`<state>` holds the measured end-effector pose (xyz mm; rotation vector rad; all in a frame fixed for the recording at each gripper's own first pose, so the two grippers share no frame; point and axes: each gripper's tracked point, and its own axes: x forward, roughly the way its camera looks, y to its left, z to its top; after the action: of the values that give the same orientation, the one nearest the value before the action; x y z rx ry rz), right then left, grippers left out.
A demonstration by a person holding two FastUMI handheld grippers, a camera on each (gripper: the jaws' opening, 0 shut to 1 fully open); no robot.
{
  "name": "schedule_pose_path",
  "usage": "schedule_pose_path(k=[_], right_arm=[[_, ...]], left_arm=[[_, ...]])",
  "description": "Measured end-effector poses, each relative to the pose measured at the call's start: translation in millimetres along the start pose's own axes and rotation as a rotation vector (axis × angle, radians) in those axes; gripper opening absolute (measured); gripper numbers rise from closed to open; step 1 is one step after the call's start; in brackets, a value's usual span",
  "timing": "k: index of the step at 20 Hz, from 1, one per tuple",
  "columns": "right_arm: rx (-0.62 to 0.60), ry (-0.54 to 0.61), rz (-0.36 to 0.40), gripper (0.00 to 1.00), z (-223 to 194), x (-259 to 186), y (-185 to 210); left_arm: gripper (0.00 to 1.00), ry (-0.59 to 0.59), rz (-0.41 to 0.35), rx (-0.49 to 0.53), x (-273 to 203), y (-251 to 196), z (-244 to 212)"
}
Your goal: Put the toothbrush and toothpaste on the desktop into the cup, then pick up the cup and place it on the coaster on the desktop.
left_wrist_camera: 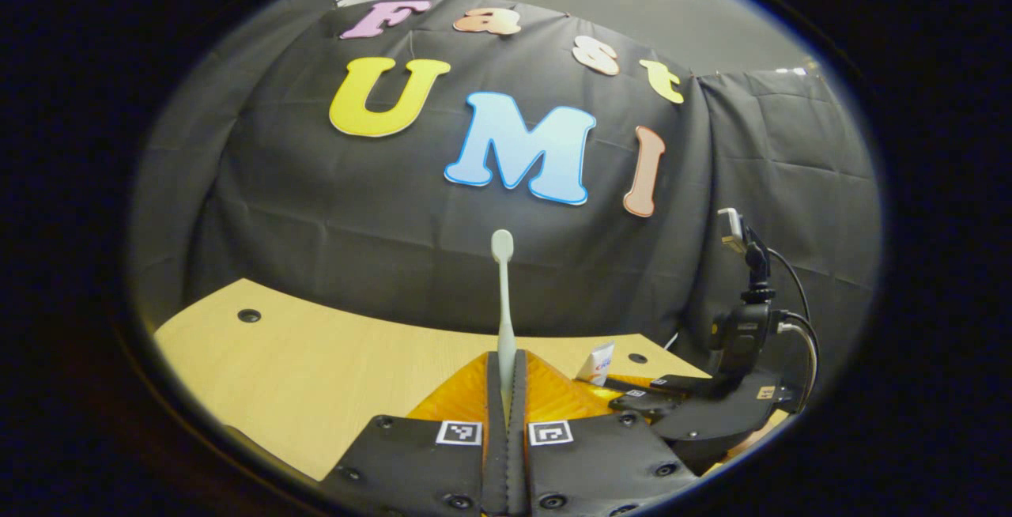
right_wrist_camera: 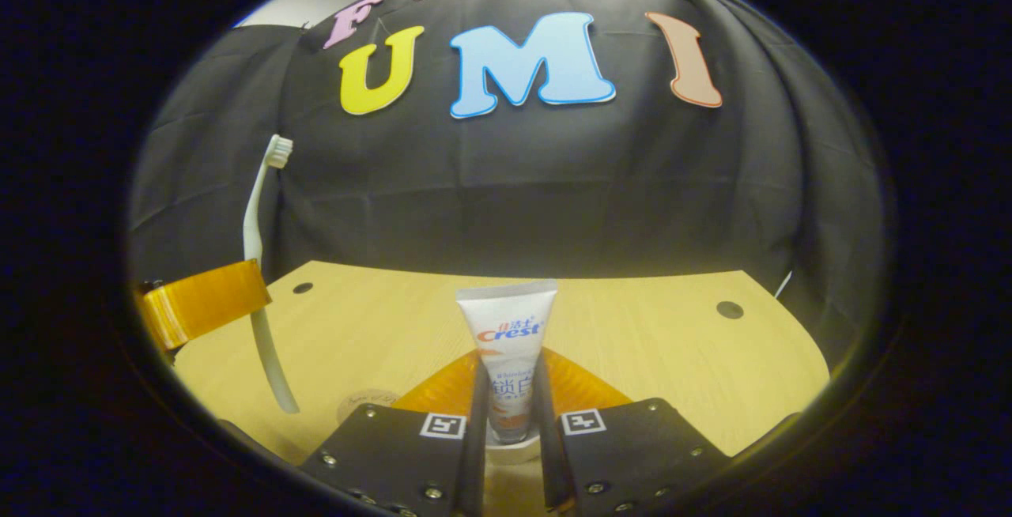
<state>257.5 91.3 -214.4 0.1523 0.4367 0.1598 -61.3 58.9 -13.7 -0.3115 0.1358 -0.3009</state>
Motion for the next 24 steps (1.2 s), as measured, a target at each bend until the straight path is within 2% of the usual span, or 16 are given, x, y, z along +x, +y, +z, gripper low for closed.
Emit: schedule_pose_path(k=[2, 5, 6, 8, 11, 14, 16, 20, 24], right_arm=[[-0.014, 0.028, 0.006, 0.31, -6, -2, -1], [-0.02, 0.031, 0.006, 0.38, 0, -11, -5], [-0.012, 0.023, 0.009, 0.52, 5, -16, -4], [0.014, -0.017, 0.019, 0.6, 25, -27, -6], [0.059, -0.071, 0.0, 0.83, 53, -52, -19], [0.078, -0.104, -0.038, 0.88, 64, -84, -37], [0.072, -0.087, -0.064, 0.88, 57, -105, -46], [0.037, -0.001, -0.096, 0.88, 16, -148, -52], [0.08, 0.087, -0.076, 0.88, -16, -170, -46]], left_arm=[[0.07, 0.003, -0.004, -0.012, 7, 0, -3], [0.07, -0.007, -0.016, -0.041, 18, -2, -4], [0.06, -0.013, -0.024, -0.054, 22, -3, -4], [0.07, -0.025, -0.046, -0.063, 30, -9, -1], [0.07, -0.055, -0.089, -0.068, 41, -22, 7], [0.07, -0.077, -0.134, -0.071, 51, -39, 17], [0.07, -0.082, -0.154, -0.074, 60, -46, 18], [0.06, -0.06, -0.173, -0.078, 90, -57, 3], [0.07, -0.002, -0.169, -0.091, 112, -55, -25]])
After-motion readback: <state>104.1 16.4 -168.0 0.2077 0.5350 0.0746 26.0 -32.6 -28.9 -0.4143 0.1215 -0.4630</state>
